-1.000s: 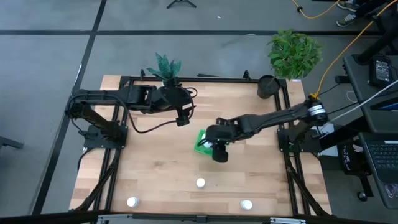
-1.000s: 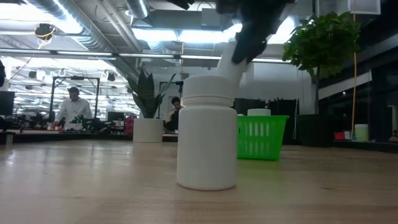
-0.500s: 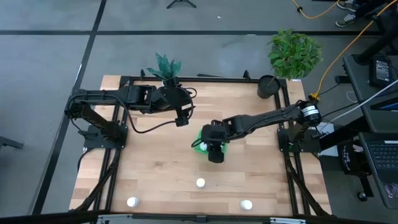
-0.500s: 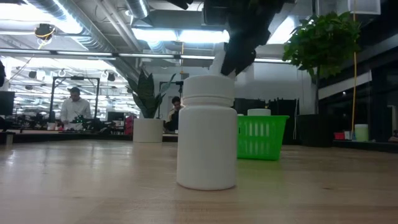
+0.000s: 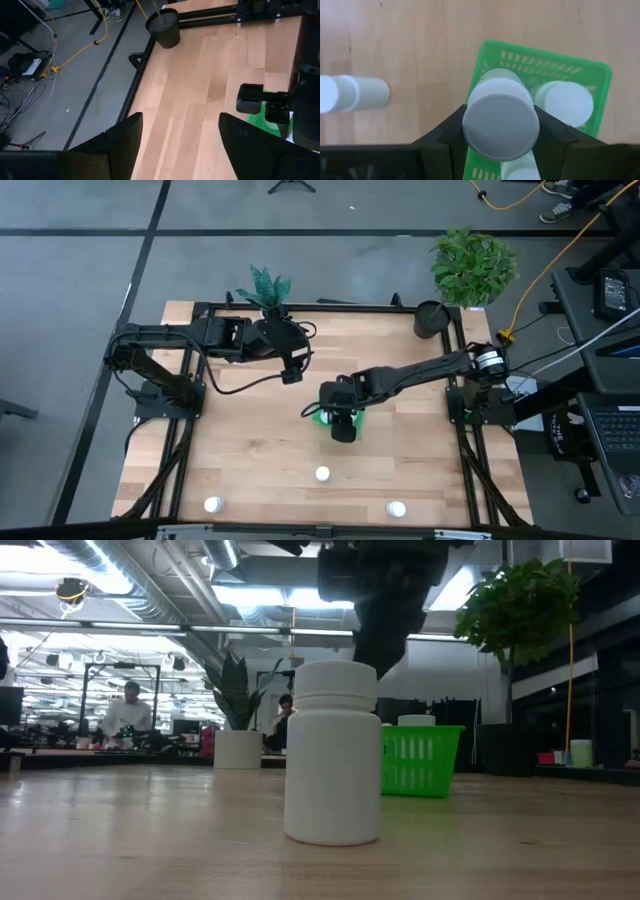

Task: Pick and place pill bottles into a basket
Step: Put the white pill bottle into the green bin

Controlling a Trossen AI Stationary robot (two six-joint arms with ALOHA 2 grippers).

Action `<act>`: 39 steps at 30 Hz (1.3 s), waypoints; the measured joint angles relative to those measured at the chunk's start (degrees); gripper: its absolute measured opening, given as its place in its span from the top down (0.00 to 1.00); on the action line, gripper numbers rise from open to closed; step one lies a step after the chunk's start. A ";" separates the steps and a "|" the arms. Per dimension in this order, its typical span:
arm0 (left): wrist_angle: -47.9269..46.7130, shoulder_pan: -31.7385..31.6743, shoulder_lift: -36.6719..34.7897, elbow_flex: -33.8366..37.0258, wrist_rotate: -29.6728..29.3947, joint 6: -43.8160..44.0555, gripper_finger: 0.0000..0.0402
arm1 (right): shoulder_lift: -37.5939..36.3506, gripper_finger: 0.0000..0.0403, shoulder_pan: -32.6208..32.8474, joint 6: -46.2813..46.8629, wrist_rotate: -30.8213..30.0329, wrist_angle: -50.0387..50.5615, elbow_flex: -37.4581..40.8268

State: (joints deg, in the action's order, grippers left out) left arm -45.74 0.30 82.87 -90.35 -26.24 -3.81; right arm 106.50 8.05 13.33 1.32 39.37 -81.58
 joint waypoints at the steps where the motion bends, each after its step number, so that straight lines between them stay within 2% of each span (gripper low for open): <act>1: -0.14 0.00 0.00 0.00 0.05 0.00 0.37 | 0.30 0.59 -0.04 0.01 0.00 0.46 0.00; 39: -0.37 0.07 0.02 0.00 0.63 -0.87 0.37 | 2.99 0.59 -1.05 -0.33 0.62 7.32 0.39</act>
State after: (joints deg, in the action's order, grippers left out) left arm -46.11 0.37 82.89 -90.35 -25.61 -4.69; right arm 109.49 7.01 13.00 1.94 46.70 -81.19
